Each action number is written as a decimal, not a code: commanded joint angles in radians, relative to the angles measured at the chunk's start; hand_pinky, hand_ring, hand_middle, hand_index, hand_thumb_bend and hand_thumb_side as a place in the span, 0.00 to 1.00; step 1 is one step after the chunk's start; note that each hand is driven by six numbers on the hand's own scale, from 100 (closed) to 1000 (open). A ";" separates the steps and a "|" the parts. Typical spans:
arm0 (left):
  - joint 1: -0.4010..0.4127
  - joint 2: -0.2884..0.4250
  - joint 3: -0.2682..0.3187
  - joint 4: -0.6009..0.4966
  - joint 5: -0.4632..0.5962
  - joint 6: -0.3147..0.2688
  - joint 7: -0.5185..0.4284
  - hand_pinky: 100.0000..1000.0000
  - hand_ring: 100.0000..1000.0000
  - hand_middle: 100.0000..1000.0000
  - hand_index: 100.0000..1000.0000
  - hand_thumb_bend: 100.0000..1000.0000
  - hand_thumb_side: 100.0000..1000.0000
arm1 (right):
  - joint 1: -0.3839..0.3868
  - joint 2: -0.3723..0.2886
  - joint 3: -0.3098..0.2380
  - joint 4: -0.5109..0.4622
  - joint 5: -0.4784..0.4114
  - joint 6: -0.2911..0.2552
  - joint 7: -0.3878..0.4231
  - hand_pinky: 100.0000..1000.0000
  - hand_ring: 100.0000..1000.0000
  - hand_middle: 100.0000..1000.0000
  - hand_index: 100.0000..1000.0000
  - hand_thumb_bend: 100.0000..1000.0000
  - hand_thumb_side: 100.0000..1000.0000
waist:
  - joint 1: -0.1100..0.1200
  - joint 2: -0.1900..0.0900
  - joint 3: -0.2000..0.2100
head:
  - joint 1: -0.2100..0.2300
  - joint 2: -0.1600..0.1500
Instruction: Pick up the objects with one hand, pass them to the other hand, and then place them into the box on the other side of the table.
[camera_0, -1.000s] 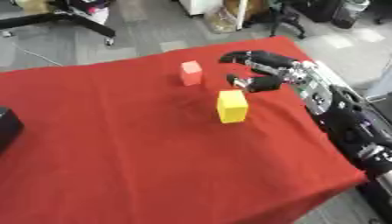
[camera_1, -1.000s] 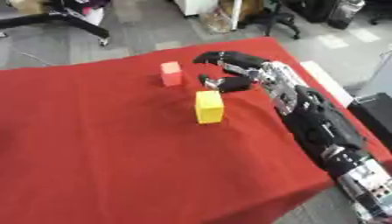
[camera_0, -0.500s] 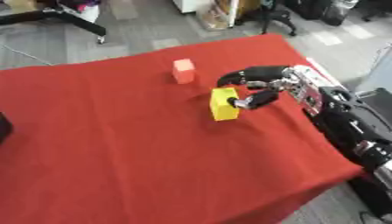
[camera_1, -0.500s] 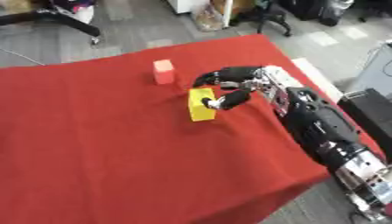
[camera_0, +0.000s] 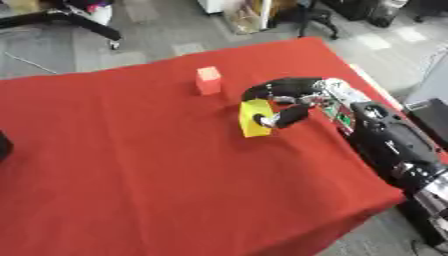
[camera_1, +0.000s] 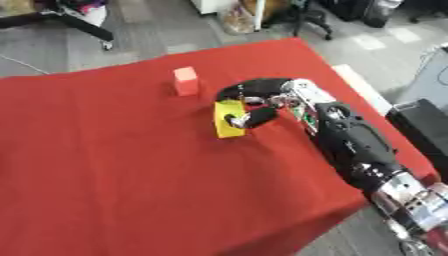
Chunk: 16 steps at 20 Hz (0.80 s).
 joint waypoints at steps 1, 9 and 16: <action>-0.007 0.000 -0.002 -0.020 -0.007 0.005 0.002 0.68 0.49 0.51 0.68 0.18 1.00 | -0.015 -0.008 0.001 0.014 0.049 -0.011 -0.027 0.92 0.91 0.92 1.00 0.00 1.00 | -0.001 -0.009 0.001 | -0.006 -0.003; -0.006 -0.007 -0.003 -0.014 -0.011 0.007 0.000 0.68 0.48 0.51 0.68 0.18 1.00 | -0.005 -0.003 0.011 0.019 0.100 -0.033 -0.038 0.89 0.85 0.73 1.00 0.00 0.92 | -0.001 -0.010 -0.001 | -0.008 -0.002; -0.004 -0.011 -0.004 -0.008 -0.013 0.008 0.003 0.68 0.48 0.51 0.68 0.18 1.00 | -0.005 -0.009 -0.016 -0.003 0.120 0.004 -0.179 0.77 0.57 0.27 0.92 0.00 0.33 | -0.001 -0.009 -0.004 | -0.004 -0.003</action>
